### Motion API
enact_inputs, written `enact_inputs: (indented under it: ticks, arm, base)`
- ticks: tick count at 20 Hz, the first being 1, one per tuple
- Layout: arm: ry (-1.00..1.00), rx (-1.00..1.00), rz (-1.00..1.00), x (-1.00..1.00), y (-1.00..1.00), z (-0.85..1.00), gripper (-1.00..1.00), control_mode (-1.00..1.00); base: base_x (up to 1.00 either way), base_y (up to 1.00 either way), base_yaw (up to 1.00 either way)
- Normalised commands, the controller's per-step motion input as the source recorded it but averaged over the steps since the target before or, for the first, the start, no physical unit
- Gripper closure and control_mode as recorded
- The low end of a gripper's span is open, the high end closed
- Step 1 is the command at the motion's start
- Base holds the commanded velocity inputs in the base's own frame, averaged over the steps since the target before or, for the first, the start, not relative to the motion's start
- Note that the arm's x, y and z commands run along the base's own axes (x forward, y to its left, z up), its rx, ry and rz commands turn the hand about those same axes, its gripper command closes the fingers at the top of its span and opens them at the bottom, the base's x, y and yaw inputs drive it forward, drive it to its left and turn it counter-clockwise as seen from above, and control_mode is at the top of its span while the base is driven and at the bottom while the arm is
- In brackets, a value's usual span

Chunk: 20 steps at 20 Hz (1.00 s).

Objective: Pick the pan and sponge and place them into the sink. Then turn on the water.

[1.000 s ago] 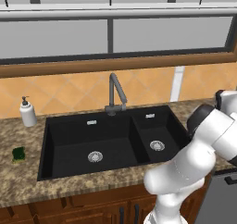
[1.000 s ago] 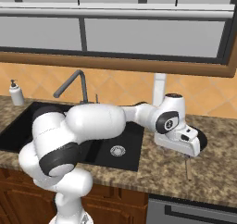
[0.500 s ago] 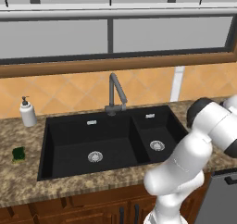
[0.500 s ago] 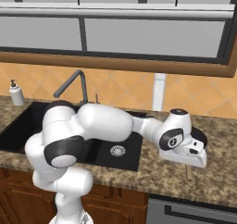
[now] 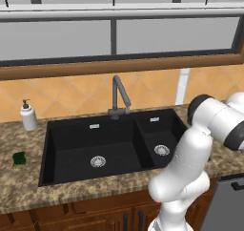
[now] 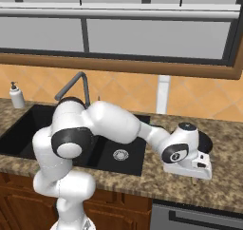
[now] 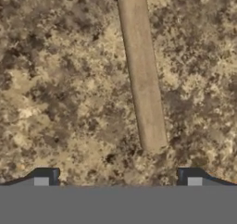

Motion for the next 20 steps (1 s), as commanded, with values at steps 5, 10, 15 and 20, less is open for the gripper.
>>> enact_inputs:
  ticks: [5,10,15,20]
  arm:
    - [0.00,0.06,0.09,0.00,-0.23,-0.14,-1.00,-1.00]
    - [0.00,0.03,0.07,0.02,-0.10,-0.10,-1.00,-1.00]
    - [0.00,0.02,0.08,0.08,-0.07,-0.11,-1.00,-1.00]
    - [-0.01,0.00,0.03,0.16,0.00,-0.24,-1.00,-1.00]
  base:
    - [0.00,0.00,0.00]
    - [0.00,0.00,0.00]
    - [0.00,0.00,0.00]
    - [0.00,0.00,0.00]
